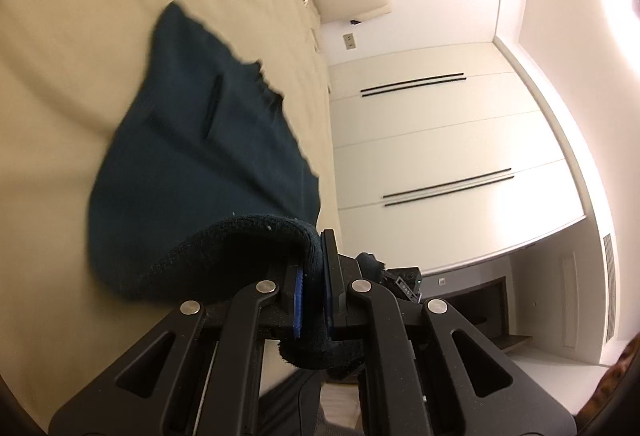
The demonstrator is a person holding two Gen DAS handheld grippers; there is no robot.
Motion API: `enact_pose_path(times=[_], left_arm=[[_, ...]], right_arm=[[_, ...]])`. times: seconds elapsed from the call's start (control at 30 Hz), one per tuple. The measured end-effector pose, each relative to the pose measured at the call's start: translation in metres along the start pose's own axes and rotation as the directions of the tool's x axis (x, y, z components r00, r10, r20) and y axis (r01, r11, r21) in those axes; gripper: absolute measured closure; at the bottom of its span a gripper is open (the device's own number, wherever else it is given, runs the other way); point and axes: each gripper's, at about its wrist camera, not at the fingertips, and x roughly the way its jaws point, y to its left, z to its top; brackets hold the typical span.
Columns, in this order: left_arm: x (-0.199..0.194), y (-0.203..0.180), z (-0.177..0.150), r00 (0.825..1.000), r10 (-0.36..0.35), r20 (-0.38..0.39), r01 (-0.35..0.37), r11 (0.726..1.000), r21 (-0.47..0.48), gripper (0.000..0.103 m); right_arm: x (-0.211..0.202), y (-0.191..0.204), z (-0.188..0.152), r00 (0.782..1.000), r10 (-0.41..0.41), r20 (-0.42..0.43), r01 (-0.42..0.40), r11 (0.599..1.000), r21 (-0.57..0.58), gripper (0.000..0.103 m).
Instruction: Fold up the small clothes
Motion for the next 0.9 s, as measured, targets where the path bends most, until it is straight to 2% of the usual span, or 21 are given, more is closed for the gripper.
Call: enact_pose_path(times=[0.1,0.33,0.4,0.5,0.53,0.57,0.63,0.7,0.73,0.83,0.87,0.9], left_arm=[[0.023,-0.003,0.042,1.0,0.001,0.016,0.0,1.0,-0.012,0.097],[0.065,0.01,0.137,0.995,0.076,0.07,-0.074,0.997,-0.036,0.097],[0.073,0.026,0.161,0.99,0.112,0.081,-0.106,0.992,-0.073,0.097],[0.083,0.066,0.189,0.986,0.142,0.089,-0.124,0.975,-0.185,0.097],[0.083,0.079,0.191,0.985,0.148,0.092,-0.124,0.967,-0.225,0.096],[0.082,0.096,0.194,0.985,0.148,0.086,-0.119,0.953,-0.278,0.096],[0.075,0.111,0.192,0.988,0.123,0.093,-0.088,0.946,-0.313,0.094],[0.067,0.114,0.193,0.988,0.109,0.111,-0.071,0.949,-0.307,0.09],[0.061,0.116,0.194,0.986,0.097,0.136,-0.049,0.947,-0.316,0.089],[0.031,0.125,0.203,0.961,0.067,0.267,0.038,0.929,-0.369,0.068],[0.023,0.124,0.206,0.953,0.072,0.293,0.045,0.926,-0.376,0.044],[0.014,0.122,0.208,0.943,0.087,0.321,0.043,0.925,-0.377,0.031]], right_arm=[[0.027,-0.003,0.034,1.0,-0.017,0.013,0.016,1.0,0.023,0.094],[0.089,-0.023,0.108,0.997,-0.069,0.027,0.067,0.995,0.068,0.094],[0.108,-0.034,0.125,0.993,-0.112,0.027,0.11,0.99,0.087,0.093],[0.13,-0.065,0.143,0.981,-0.189,0.038,0.181,0.971,0.157,0.087],[0.137,-0.083,0.146,0.975,-0.219,0.035,0.206,0.953,0.222,0.069],[0.138,-0.093,0.146,0.976,-0.216,0.036,0.199,0.944,0.261,0.057],[0.134,-0.103,0.144,0.983,-0.169,0.074,0.141,0.946,0.293,0.057],[0.127,-0.099,0.144,0.982,-0.157,0.108,0.125,0.957,0.261,0.045],[0.123,-0.097,0.144,0.978,-0.166,0.126,0.13,0.958,0.256,0.032],[0.104,-0.092,0.145,0.959,-0.192,0.209,0.136,0.957,0.255,0.023],[0.101,-0.09,0.145,0.956,-0.198,0.214,0.142,0.957,0.254,0.022],[0.098,-0.087,0.144,0.957,-0.203,0.209,0.149,0.957,0.248,0.022]])
